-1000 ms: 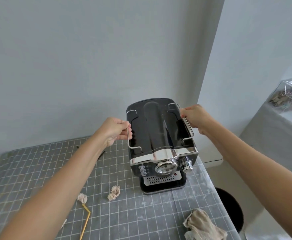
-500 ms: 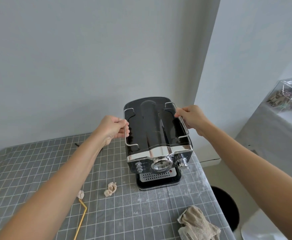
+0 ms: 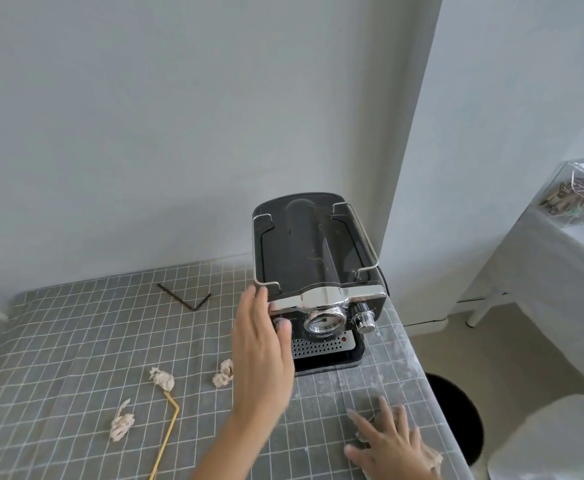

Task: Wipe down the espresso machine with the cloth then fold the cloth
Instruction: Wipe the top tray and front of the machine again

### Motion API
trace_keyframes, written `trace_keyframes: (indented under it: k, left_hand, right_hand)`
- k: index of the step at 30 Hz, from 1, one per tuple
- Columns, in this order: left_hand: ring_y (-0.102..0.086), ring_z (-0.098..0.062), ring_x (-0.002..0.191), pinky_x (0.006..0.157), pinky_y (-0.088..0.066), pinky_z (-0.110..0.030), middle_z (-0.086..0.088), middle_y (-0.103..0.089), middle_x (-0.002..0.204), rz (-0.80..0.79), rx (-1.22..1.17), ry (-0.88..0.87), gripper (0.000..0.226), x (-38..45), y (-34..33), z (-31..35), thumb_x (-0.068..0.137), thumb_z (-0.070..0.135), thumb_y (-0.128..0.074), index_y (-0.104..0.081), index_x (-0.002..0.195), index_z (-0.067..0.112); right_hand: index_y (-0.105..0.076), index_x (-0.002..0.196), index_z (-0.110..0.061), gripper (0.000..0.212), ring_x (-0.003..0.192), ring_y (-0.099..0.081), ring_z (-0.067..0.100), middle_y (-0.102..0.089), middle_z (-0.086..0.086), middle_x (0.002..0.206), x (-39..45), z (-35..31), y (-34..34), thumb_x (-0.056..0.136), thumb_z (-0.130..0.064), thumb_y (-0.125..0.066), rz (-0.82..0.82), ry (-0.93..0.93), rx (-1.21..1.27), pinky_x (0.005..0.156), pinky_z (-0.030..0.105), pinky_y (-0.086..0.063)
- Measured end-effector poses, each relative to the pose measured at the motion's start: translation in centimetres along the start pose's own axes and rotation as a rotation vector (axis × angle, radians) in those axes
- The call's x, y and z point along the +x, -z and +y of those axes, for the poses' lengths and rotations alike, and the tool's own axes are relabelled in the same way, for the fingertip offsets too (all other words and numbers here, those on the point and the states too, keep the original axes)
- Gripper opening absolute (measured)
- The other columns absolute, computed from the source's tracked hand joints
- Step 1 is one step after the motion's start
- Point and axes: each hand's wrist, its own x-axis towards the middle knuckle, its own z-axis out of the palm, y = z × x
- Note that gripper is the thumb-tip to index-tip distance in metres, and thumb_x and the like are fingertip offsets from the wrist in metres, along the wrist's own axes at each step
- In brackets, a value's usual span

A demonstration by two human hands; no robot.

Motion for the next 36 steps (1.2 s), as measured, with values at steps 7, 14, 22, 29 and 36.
trace_keyframes:
  k: [7, 14, 22, 29, 36]
  left_hand:
    - [-0.017, -0.024, 0.146, 0.112, -0.027, -0.052, -0.007, -0.018, 0.158, -0.148, 0.292, -0.054, 0.057, -3.0, -0.6, 0.4, 0.098, 0.036, -0.027, -0.017, 0.149, 0.012]
    - [-0.024, -0.027, 0.144, 0.108, -0.035, -0.051, -0.009, -0.025, 0.155, -0.185, 0.337, -0.044, 0.059, -2.6, -0.3, 0.7, 0.096, 0.037, -0.03, -0.025, 0.149, 0.01]
    - [-0.027, -0.029, 0.142, 0.107, -0.035, -0.051, -0.011, -0.028, 0.154, -0.216, 0.361, -0.056, 0.064, -2.4, -0.1, 0.7, 0.092, 0.041, -0.034, -0.026, 0.148, 0.01]
    - [-0.03, -0.029, 0.141, 0.106, -0.033, -0.051, -0.011, -0.032, 0.152, -0.238, 0.367, -0.075, 0.064, -2.3, 0.6, 0.4, 0.093, 0.044, -0.028, -0.027, 0.148, 0.011]
    - [-0.028, -0.034, 0.141, 0.105, -0.037, -0.054, -0.015, -0.03, 0.152, -0.252, 0.385, -0.076, 0.068, -2.3, 0.6, 0.8, 0.092, 0.047, -0.029, -0.026, 0.148, 0.007]
  right_hand:
    - [-0.059, 0.107, -0.039, 0.057, 0.103, -0.054, 0.043, -0.055, 0.021, 0.125, -1.7, 0.8, -2.9, 0.058, -0.066, -0.071, 0.208, -0.08, -0.082, 0.059, 0.052, -0.058]
    - [-0.05, 0.097, -0.044, 0.022, 0.064, -0.067, 0.012, -0.069, -0.001, 0.086, -3.7, 0.4, 6.6, 0.087, -0.037, -0.069, 0.516, 0.024, 0.494, 0.058, 0.022, -0.051]
    - [-0.06, 0.085, -0.034, 0.018, 0.076, -0.069, 0.016, -0.072, 0.001, 0.085, -5.0, -7.8, 34.1, 0.08, -0.024, -0.074, 0.983, 0.343, 0.87, 0.064, 0.029, -0.055]
    - [-0.069, 0.107, -0.016, 0.032, 0.095, -0.064, 0.023, -0.069, 0.006, 0.098, 9.8, -16.1, 35.8, 0.094, -0.042, -0.056, 0.563, 0.353, 0.205, 0.083, 0.032, -0.053]
    - [-0.066, 0.111, -0.021, 0.028, 0.126, -0.044, 0.036, -0.049, 0.004, 0.138, 8.5, -15.3, 31.2, 0.093, -0.036, -0.052, 0.529, 0.306, 0.116, 0.107, 0.047, -0.035]
